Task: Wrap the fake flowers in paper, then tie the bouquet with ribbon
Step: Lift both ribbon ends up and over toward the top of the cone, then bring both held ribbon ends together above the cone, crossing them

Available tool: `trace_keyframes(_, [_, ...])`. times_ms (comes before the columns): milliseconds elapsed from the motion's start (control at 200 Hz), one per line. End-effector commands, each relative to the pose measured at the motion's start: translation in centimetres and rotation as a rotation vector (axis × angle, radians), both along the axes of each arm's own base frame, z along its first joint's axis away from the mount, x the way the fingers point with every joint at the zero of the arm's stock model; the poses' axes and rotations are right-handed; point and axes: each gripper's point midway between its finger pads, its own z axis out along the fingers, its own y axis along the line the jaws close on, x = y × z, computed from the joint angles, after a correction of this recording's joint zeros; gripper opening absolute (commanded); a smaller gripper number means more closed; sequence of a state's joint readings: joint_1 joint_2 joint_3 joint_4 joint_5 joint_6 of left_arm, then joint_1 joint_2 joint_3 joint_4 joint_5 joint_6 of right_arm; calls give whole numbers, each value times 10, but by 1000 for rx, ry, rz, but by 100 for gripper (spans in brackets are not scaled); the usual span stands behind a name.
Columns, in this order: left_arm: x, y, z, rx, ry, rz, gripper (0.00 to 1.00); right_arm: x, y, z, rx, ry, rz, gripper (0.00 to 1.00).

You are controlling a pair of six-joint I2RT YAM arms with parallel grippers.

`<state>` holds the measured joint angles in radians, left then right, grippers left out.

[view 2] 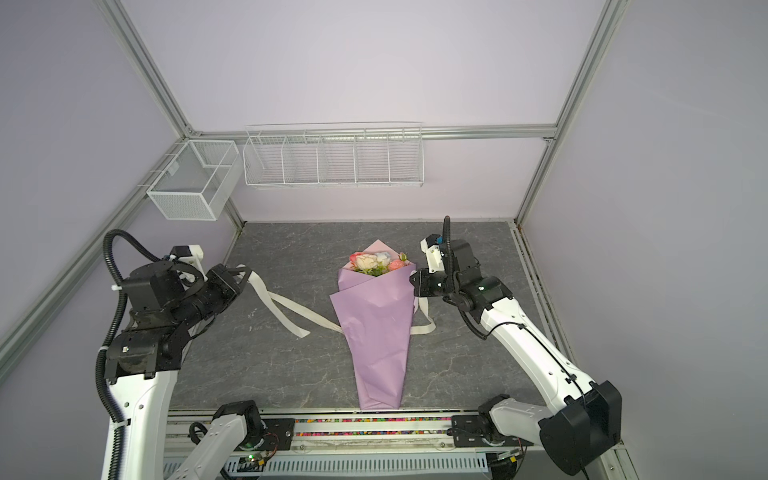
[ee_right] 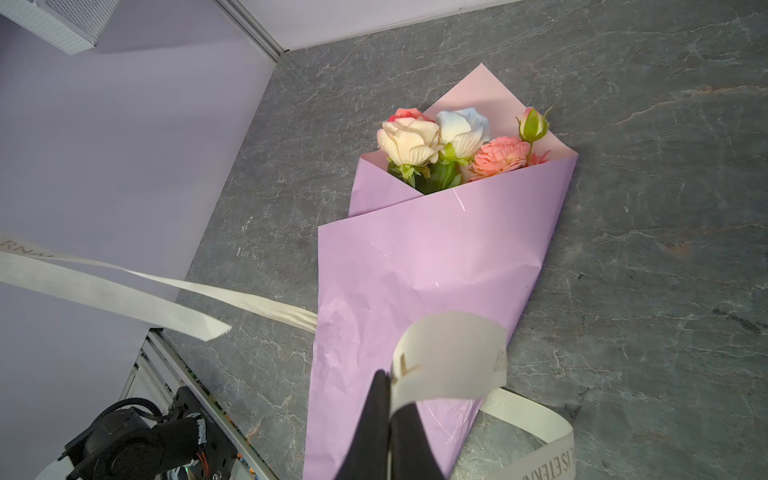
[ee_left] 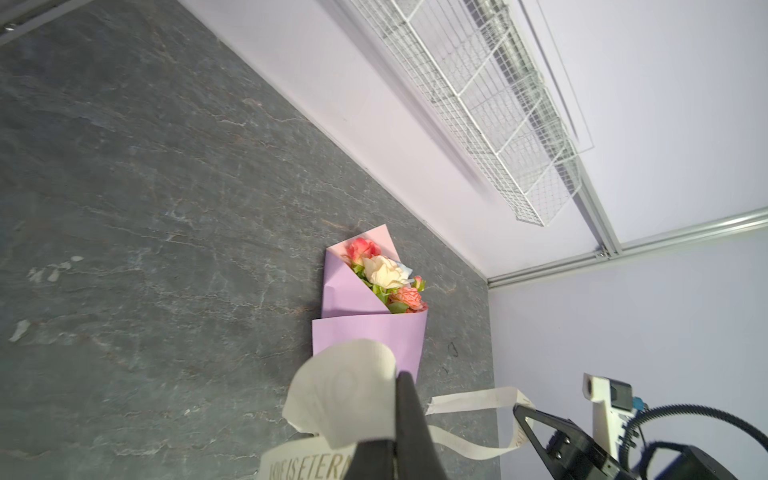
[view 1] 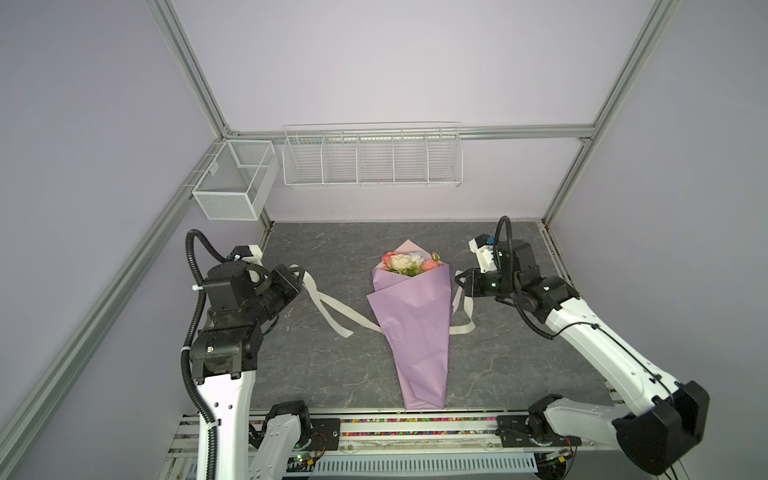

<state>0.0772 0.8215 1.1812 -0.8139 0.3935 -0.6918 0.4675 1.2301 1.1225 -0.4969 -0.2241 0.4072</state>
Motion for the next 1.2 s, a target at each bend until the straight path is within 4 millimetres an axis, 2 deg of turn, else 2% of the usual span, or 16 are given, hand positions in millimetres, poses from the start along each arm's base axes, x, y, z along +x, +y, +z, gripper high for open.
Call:
trace_keyframes(0, [-15,18,-12,90,61,87,0,4,-1,3,-20,-20,-18,7])
trace_keyframes(200, [-27,35,-21,155,110,166,0,2,-2,5,-16,-24,-24,7])
trace_keyframes(295, [-31,47,-17,185,96,233,0,1,-2,8,-11,-29,-25,7])
trace_keyframes(340, [-39,50,-8,202,67,249,0,0,-2,8,-9,-32,-26,7])
trace_keyframes(675, [-53,69,-8,286,108,332,0,-2,8,8,9,-24,3,6])
trace_keyframes(760, [-43,51,-8,261,75,229,0,-2,9,9,11,-26,2,7])
trace_keyframes(850, [-32,17,-10,182,31,37,0,-5,20,20,41,-55,41,7])
trace_keyframes(885, [-23,4,-17,142,41,-38,0,-7,28,26,49,-71,66,7])
trace_keyframes(965, [-18,-27,-22,36,11,-201,0,-15,57,33,55,-100,159,7])
trace_keyframes(1035, [-18,-49,-30,-29,17,-321,0,-21,87,30,39,-94,244,7])
trace_keyframes(1195, [-31,-77,-45,-19,65,-444,0,-35,160,12,-11,-57,416,8])
